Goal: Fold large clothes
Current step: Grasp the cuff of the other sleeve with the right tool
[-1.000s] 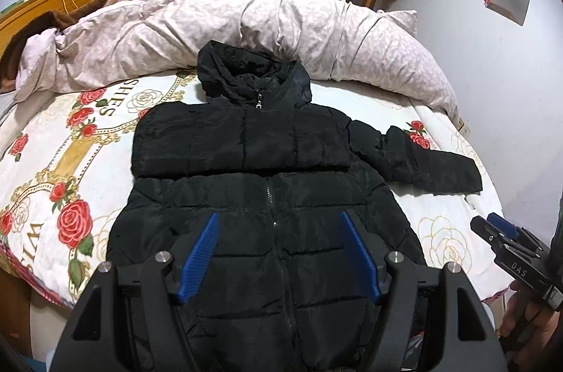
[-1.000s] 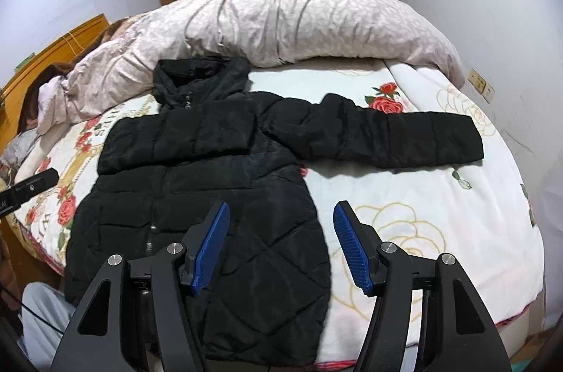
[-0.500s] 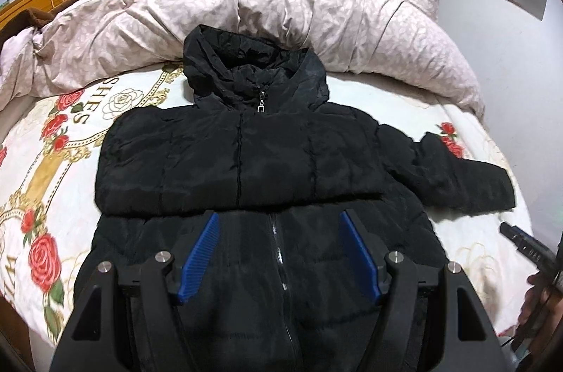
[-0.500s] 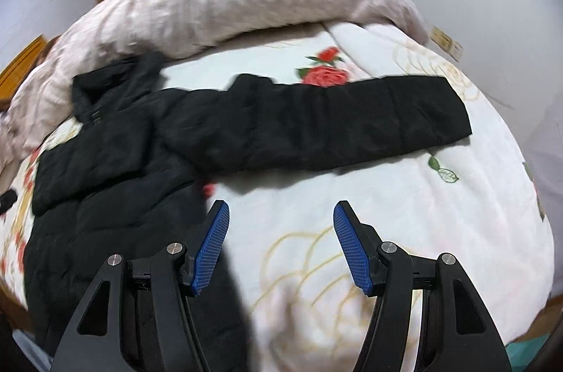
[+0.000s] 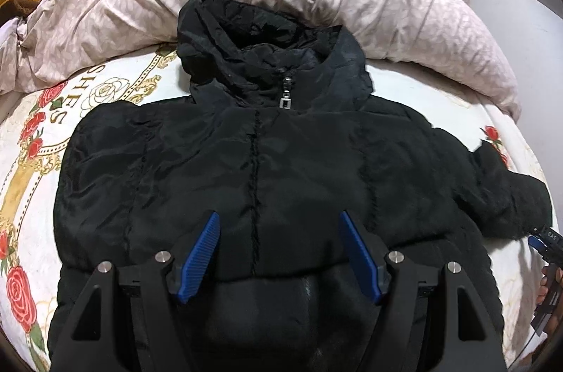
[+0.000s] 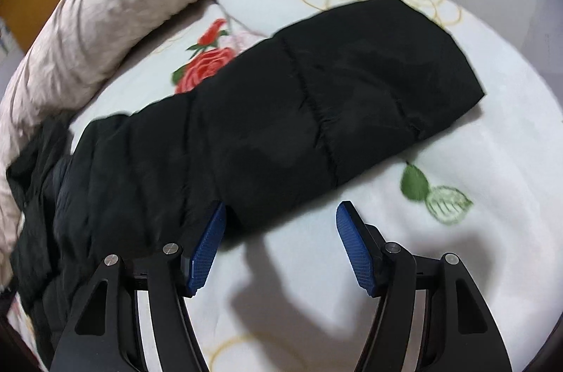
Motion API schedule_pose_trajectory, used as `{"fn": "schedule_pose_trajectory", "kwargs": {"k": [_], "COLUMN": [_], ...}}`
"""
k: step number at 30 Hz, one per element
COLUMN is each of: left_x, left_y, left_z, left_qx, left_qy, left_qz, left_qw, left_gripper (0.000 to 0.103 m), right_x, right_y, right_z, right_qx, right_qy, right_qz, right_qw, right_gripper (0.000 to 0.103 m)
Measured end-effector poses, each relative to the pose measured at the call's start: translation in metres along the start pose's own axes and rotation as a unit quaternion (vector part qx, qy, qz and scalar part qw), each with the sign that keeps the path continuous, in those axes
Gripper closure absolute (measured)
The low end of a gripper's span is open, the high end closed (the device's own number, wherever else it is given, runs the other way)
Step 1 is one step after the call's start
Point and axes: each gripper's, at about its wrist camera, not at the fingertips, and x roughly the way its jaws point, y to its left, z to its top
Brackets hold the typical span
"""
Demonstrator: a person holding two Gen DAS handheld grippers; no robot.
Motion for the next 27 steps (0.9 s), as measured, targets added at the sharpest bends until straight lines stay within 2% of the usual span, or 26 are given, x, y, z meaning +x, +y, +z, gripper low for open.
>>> {"fn": "schedule_pose_trajectory", "kwargs": {"k": [3,8,9,11,12,15,20,27], "left_x": [0.011,0.018,0.018,0.017,0.016,0.011,-0.005,-0.038], "left_y": [0.004,0.006,0.006,0.007,0.007,0.01,0.022,0.042], "left_z": [0.004,0.005,0.005,0.004,0.004,0.004,0.003,-0.001], "left_qx": [-0.002,0.0,0.0,0.0,0.0,-0.004,-0.022,-0.029], "left_qy": [0.0,-0.004,-0.004,-0.005,-0.004,-0.004,-0.008,-0.013], "left_qz": [0.006,0.009,0.008,0.006,0.005,0.002,0.001,0.011], "left_qw": [1.0,1.0,1.0,1.0,1.0,1.0,0.9997,0.9994], "left_gripper": [0.031,0.031,0.031,0.031,0.031,0.031,0.031,0.031], "right_x": [0.006,0.016,0.014,0.011,0.007,-0.006,-0.054,-0.126], "right_y": [-0.003,-0.01,-0.012,-0.011,-0.01,-0.001,0.032,0.118], "right_z": [0.011,0.027,0.029,0.031,0.032,0.037,0.047,0.059], "right_qx": [0.014,0.054,0.062,0.064,0.065,0.053,0.012,-0.066], "right_qy": [-0.017,-0.039,-0.044,-0.052,-0.054,-0.066,-0.102,-0.146], "right_qz": [0.01,0.019,0.018,-0.001,0.001,0.001,0.025,0.087], "right_qw": [1.0,0.998,0.997,0.997,0.996,0.996,0.994,0.983], "right_gripper": [0.032,0.031,0.038,0.061,0.07,0.084,0.088,0.091]}}
